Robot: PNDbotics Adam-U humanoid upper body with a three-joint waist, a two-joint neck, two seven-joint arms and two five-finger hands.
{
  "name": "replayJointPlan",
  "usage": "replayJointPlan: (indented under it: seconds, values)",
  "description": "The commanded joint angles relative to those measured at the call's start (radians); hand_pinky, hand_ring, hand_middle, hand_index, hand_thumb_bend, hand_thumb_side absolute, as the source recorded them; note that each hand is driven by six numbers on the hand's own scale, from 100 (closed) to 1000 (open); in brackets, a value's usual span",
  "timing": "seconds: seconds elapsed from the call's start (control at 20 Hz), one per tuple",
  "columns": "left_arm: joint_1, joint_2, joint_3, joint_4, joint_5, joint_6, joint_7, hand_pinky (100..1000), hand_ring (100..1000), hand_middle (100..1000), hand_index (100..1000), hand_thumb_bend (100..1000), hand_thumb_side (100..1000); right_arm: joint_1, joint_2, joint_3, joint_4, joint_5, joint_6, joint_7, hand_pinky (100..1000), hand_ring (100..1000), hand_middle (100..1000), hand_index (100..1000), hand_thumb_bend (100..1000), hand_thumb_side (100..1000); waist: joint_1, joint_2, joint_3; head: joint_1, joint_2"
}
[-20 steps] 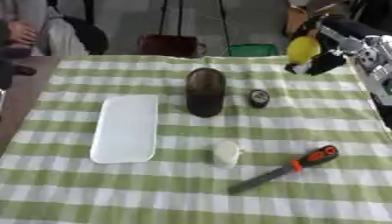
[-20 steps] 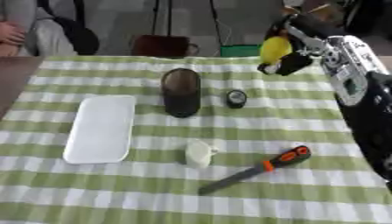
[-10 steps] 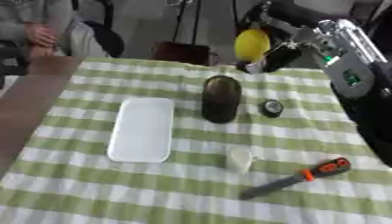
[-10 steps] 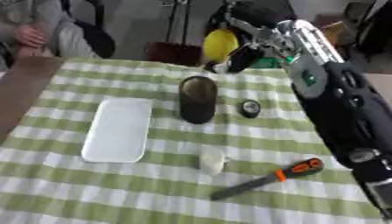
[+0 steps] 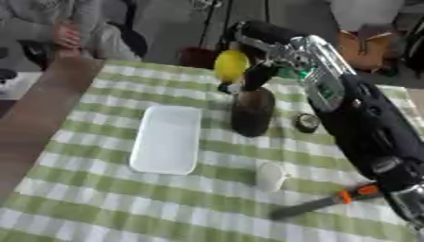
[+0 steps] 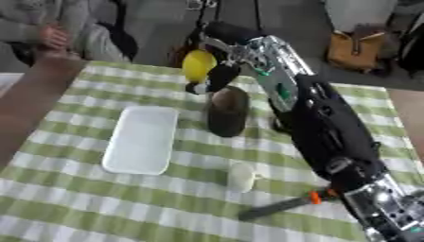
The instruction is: Pick up objects on the table and place them in the box.
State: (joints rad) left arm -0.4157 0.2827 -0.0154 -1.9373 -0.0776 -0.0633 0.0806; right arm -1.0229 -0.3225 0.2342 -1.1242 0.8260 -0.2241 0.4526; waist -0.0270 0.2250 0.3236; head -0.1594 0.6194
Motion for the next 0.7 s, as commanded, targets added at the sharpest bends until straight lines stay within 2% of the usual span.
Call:
replayJointPlan:
  seconds: [0.05,0.25,0.7]
  values:
    - [-0.022,0.001,-0.005,-0.023,0.009,-0.002,-0.009,655,755,887,849,585,729,-0.015,0.033,-0.008,0.024,0.022,-0.006,0.002,130,339,557,713,475,251,0.008,-0.011,0.008,-0.006,-0.012]
    - [-0.033,-0.008,-0.01,-0.028,0.014,-0.003,-0.018,655,755,887,849,586,728,-0.005,0.091,0.002,0.06,0.048,-0.013,0.012,131,338,555,712,477,238,0.012,-0.005,0.02,-0.011,-0.012]
    - [-0.036,-0.016,-0.013,-0.03,0.016,-0.003,-0.023,654,755,887,848,582,732,0.044,0.185,0.021,0.114,0.08,-0.025,0.036,134,337,553,711,483,210,0.02,0.008,0.019,-0.013,-0.006]
